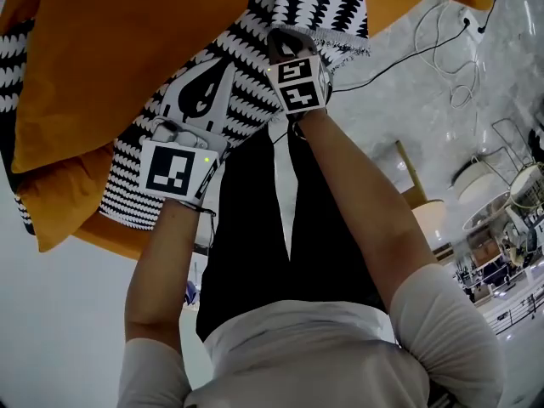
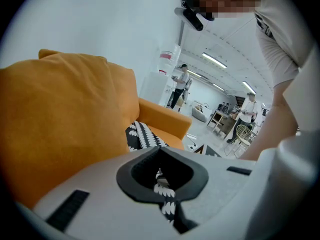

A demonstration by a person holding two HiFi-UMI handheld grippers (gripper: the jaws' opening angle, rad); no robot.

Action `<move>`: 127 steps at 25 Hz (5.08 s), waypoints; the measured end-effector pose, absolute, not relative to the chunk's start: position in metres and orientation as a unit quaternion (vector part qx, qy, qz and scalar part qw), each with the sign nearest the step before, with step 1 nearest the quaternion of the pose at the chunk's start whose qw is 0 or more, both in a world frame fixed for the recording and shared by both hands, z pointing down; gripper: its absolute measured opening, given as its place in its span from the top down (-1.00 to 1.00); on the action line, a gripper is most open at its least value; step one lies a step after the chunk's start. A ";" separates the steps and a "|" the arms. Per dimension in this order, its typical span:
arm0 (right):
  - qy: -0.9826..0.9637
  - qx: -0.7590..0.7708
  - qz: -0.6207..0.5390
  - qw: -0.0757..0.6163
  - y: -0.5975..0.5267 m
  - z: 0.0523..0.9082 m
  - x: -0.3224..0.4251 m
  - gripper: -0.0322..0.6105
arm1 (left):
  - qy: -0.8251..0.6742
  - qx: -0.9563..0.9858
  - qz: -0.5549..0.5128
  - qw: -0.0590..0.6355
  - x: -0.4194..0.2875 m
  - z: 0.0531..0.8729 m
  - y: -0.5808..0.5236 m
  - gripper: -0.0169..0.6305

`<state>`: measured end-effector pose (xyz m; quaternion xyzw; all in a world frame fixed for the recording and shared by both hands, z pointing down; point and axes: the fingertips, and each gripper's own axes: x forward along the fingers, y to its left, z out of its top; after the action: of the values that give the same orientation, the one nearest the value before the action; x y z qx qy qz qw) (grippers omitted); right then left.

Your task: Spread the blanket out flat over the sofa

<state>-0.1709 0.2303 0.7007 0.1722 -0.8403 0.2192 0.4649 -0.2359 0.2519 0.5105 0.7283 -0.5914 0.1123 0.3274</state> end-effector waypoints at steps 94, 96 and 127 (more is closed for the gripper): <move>-0.790 0.328 0.358 0.374 -0.081 0.696 0.151 0.42 | -0.482 0.810 0.178 0.285 -0.018 0.500 -0.046 0.92; -0.797 0.325 0.352 0.368 -0.085 0.664 0.154 0.42 | -0.491 0.807 0.177 0.278 -0.015 0.478 -0.053 0.92; -0.942 0.291 0.043 0.159 -0.019 0.057 0.173 0.81 | -0.537 0.832 0.039 0.134 0.033 0.056 0.027 0.92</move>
<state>0.1734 -0.0190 0.0571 0.2908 -0.9424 0.0427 0.1594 0.0332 0.0273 0.0560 0.8317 -0.5374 0.0386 0.1343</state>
